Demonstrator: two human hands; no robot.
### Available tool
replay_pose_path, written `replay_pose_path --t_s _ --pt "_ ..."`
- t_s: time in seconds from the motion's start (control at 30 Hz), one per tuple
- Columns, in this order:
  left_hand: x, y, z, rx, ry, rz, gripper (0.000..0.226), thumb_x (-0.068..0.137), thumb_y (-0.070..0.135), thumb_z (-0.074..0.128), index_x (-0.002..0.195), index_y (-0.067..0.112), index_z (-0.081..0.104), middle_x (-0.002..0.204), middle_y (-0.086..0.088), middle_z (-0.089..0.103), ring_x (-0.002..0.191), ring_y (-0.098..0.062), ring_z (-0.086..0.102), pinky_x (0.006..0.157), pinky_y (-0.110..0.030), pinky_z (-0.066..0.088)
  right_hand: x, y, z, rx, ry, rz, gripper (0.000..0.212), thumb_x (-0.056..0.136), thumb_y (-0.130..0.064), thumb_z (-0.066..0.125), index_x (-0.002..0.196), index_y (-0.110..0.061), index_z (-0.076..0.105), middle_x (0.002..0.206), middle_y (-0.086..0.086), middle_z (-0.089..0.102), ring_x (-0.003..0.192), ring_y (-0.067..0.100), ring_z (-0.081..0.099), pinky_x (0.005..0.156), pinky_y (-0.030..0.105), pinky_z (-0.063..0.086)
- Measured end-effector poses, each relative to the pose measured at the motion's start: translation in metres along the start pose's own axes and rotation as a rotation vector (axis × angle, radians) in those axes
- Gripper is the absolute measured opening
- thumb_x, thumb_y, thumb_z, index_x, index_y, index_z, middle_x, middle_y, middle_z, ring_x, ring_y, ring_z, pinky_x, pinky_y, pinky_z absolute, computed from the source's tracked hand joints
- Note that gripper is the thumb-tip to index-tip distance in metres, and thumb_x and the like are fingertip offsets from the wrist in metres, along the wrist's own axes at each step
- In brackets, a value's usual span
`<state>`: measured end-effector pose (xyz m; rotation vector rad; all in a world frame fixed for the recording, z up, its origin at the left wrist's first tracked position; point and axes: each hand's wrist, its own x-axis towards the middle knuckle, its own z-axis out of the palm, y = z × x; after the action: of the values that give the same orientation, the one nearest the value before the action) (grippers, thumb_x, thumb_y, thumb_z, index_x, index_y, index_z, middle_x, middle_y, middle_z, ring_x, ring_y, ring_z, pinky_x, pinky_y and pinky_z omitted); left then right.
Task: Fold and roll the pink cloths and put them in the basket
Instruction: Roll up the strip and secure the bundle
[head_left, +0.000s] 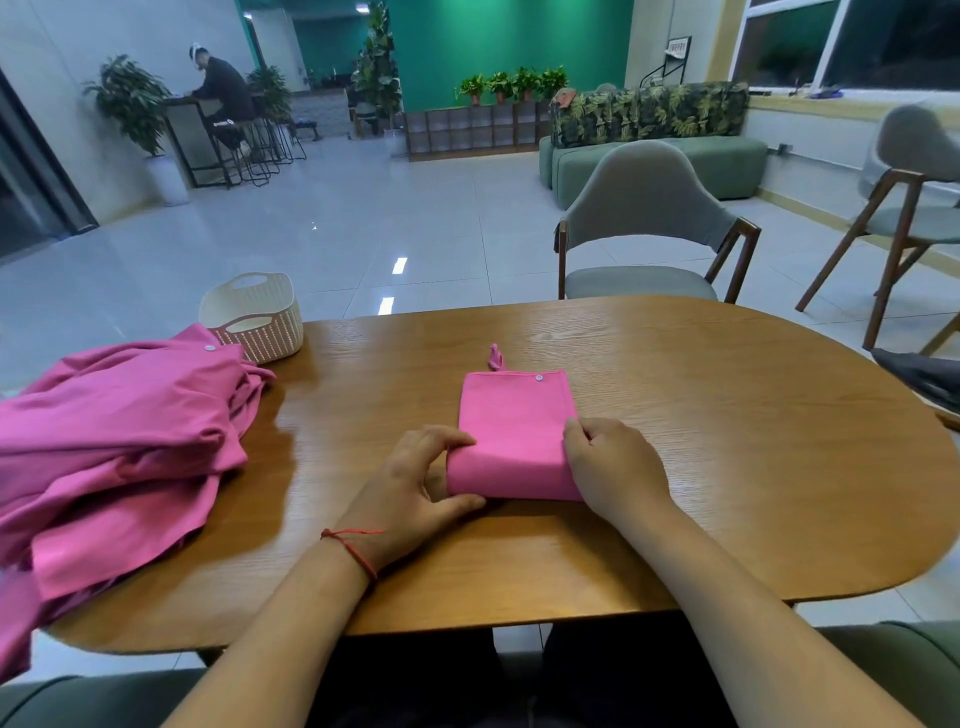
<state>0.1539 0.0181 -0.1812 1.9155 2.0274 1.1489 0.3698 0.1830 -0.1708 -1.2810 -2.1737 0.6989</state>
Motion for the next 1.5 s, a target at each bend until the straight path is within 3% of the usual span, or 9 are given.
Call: replay_pose_path --t_s 0.17,0.37,0.53,0.77,0.93,1.07,1.2,1.33,1.5 --pt "0.002 -0.001 -0.002 -0.029 0.008 -0.060 0.058 0.074 0.044 0.092 0.126 0.042 0.066 0.119 0.026 0.060 0.117 -0.008 0.055 0.095 -0.009 0.038 -0.011 0.007 0.007 0.042 0.100 -0.135 0.042 0.108 -0.039 0.038 0.070 -0.025 0.048 0.078 -0.007 0.055 0.081 0.021 0.052 0.067 0.038 0.038" --pt "0.007 -0.012 0.000 -0.134 -0.040 -0.216 0.052 0.079 0.064 0.081 0.126 0.047 0.067 0.114 0.010 0.066 0.104 -0.008 0.062 0.093 -0.026 0.051 -0.015 0.013 0.014 0.045 0.151 -0.221 0.024 0.108 -0.041 0.038 0.108 -0.027 0.058 0.105 -0.009 0.060 0.102 0.018 0.049 0.090 0.042 0.045" --pt "0.009 -0.014 0.003 -0.143 -0.038 -0.275 0.046 0.085 0.072 0.069 0.122 0.045 0.070 0.109 0.004 0.063 0.101 -0.002 0.059 0.092 -0.025 0.049 -0.016 0.011 0.011 0.057 0.136 -0.216 0.020 0.108 -0.043 0.043 0.097 -0.029 0.050 0.097 -0.011 0.057 0.097 0.017 0.049 0.085 0.042 0.044" --pt "0.010 -0.014 0.006 -0.051 -0.060 -0.190 0.054 0.093 0.082 0.041 0.110 0.040 0.071 0.108 0.022 0.058 0.114 -0.006 0.050 0.095 -0.023 0.038 -0.013 0.007 0.006 -0.045 0.113 -0.185 0.030 0.106 -0.043 0.044 0.079 -0.030 0.044 0.079 -0.010 0.054 0.082 0.022 0.051 0.073 0.041 0.039" --pt "0.005 -0.007 0.004 0.010 -0.022 -0.103 0.055 0.091 0.070 0.062 0.137 0.039 0.060 0.131 0.027 0.050 0.131 -0.006 0.046 0.108 -0.026 0.041 0.002 0.003 0.004 -0.088 0.030 -0.078 0.040 0.104 -0.043 0.043 0.071 -0.021 0.047 0.074 -0.005 0.058 0.079 0.027 0.056 0.065 0.039 0.036" --pt "0.001 -0.003 0.004 0.037 -0.013 -0.137 0.075 0.077 0.062 0.083 0.141 0.044 0.049 0.127 0.023 0.052 0.113 0.002 0.054 0.096 -0.017 0.046 0.015 0.000 0.004 -0.076 -0.045 -0.016 0.043 0.104 -0.042 0.039 0.072 -0.021 0.057 0.085 -0.005 0.054 0.093 0.026 0.055 0.071 0.038 0.040" --pt "0.003 -0.001 0.003 -0.006 0.012 -0.215 0.070 0.073 0.060 0.087 0.133 0.043 0.054 0.106 0.015 0.057 0.089 0.000 0.060 0.075 -0.011 0.045 0.010 0.007 0.012 0.005 0.028 -0.089 0.038 0.107 -0.043 0.037 0.082 -0.023 0.058 0.092 -0.005 0.052 0.101 0.026 0.053 0.081 0.041 0.044" --pt "0.006 -0.006 0.002 -0.015 -0.005 -0.231 0.064 0.075 0.077 0.074 0.128 0.045 0.059 0.108 0.014 0.062 0.090 0.000 0.060 0.076 -0.015 0.046 -0.002 0.018 0.019 0.020 0.147 -0.258 0.027 0.107 -0.040 0.038 0.111 -0.024 0.059 0.109 -0.005 0.055 0.102 0.020 0.049 0.090 0.040 0.045" --pt "0.010 -0.014 0.003 -0.050 -0.027 -0.286 0.054 0.080 0.087 0.059 0.118 0.050 0.064 0.107 0.010 0.066 0.098 -0.005 0.061 0.089 -0.034 0.054 -0.005 0.016 0.015 -0.037 0.126 -0.234 0.032 0.106 -0.047 0.030 0.108 -0.029 0.057 0.105 -0.008 0.057 0.100 0.019 0.049 0.090 0.043 0.046"
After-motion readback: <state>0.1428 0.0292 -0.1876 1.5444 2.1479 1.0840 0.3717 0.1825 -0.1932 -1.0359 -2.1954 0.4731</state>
